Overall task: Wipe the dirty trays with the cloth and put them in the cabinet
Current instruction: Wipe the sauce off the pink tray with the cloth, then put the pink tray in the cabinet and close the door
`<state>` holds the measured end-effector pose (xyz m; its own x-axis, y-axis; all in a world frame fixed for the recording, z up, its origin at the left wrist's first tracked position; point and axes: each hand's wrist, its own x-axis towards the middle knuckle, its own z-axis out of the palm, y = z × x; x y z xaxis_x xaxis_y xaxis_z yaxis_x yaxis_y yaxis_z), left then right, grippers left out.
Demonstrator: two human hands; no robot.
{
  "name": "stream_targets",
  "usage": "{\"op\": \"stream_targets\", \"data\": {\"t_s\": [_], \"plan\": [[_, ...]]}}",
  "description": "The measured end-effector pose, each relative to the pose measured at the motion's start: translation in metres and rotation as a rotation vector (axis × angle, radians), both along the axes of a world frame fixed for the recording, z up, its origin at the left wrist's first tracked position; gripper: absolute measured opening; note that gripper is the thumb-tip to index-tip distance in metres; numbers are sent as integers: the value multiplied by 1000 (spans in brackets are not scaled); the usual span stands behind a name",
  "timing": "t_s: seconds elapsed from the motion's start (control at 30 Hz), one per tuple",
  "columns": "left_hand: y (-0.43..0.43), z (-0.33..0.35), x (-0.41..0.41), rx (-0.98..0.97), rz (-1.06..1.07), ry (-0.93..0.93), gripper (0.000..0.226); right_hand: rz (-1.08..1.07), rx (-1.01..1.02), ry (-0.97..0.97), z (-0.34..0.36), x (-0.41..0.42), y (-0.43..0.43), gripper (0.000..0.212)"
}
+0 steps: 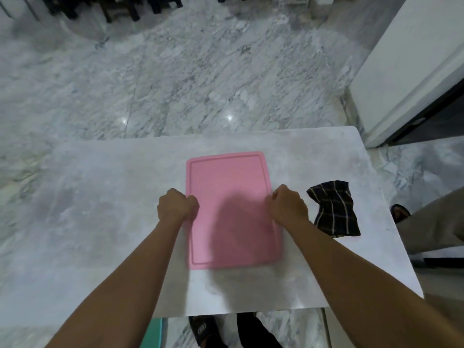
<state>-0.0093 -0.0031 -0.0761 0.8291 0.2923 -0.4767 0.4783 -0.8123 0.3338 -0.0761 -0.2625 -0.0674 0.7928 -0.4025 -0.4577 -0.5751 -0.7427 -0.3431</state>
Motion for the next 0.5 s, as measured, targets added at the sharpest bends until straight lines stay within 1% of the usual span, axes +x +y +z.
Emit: {"op": "stream_targets", "data": {"t_s": [0.07, 0.1, 0.17, 0.23, 0.33, 0.43, 0.5], "plan": [[1, 4, -1, -51, -20, 1, 13, -140, 98, 40, 4, 6, 11, 30], [2, 7, -1, -80, -24, 3, 11, -188, 122, 47, 6, 7, 14, 32], [5, 18, 0, -152, -9, -20, 18, -264, 147, 23, 15, 8, 15, 36], [7, 33, 6, -235, -19, -57, 17, -302, 145, -16, 31, 8, 12, 41], [3, 68, 14, -372, -93, -83, 12, -341, 102, -76, 63, -4, 5, 45], [-10, 101, 21, -466, -164, -119, 10, -375, 90, -139, 90, -27, -4, 43], [-25, 129, 15, -526, -273, -120, 10, -453, 100, -211, 108, -59, -13, 39]]}}
